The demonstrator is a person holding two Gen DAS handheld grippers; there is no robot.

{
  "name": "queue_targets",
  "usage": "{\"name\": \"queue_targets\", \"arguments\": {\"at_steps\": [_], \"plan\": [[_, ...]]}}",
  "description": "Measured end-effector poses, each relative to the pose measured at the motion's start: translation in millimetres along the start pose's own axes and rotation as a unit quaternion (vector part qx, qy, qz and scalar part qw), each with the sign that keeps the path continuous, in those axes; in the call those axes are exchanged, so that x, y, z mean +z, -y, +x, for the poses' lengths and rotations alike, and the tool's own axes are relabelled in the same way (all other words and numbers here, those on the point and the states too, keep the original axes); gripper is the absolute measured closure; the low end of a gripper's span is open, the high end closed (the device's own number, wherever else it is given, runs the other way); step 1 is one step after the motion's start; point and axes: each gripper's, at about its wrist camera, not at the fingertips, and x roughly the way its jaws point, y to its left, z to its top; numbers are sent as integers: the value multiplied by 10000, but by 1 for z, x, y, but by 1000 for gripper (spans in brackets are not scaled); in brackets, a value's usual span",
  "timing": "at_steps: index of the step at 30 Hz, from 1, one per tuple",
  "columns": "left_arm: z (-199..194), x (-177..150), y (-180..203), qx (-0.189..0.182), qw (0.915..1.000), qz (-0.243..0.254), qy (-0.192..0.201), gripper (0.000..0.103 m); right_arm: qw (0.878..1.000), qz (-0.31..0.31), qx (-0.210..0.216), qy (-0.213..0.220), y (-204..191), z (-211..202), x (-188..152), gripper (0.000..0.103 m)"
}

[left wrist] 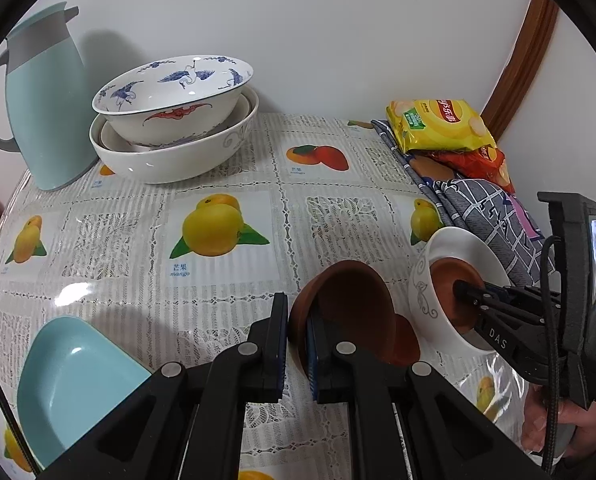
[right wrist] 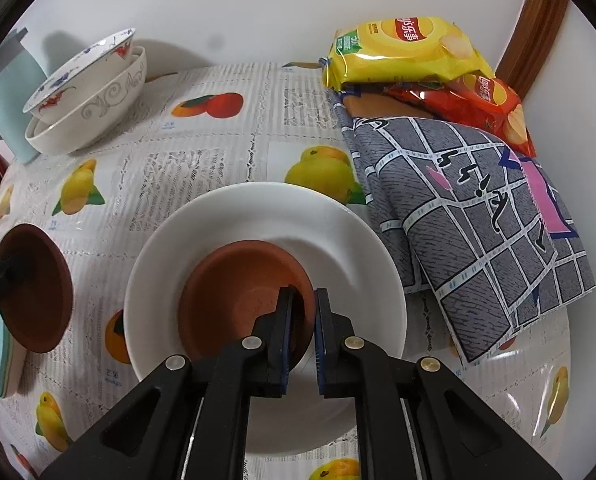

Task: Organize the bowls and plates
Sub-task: 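Lower the brown clay bowl into the white bowl and open the right gripper, then carry the second brown clay bowl with the left gripper into the white bowl, open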

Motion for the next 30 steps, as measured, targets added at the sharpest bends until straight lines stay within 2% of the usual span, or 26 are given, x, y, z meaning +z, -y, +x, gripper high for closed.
{"name": "queue_targets", "arguments": {"at_steps": [3, 12, 20, 30], "plan": [[1, 0, -3, -2, 10000, -36, -3, 94, 9998, -62, -169, -13, -4, 3, 1, 90], [1, -3, -6, -49, 10000, -30, -30, 94, 9998, -34, -171, -87, -3, 7, 2, 88], [-5, -5, -3, -50, 10000, -6, 3, 94, 9997, -88, -216, 44, -6, -2, 1, 61], [-31, -8, 12, 19, 9998, 75, 157, 94, 9986, 250, 183, 440, 11, -41, -8, 56]]}}
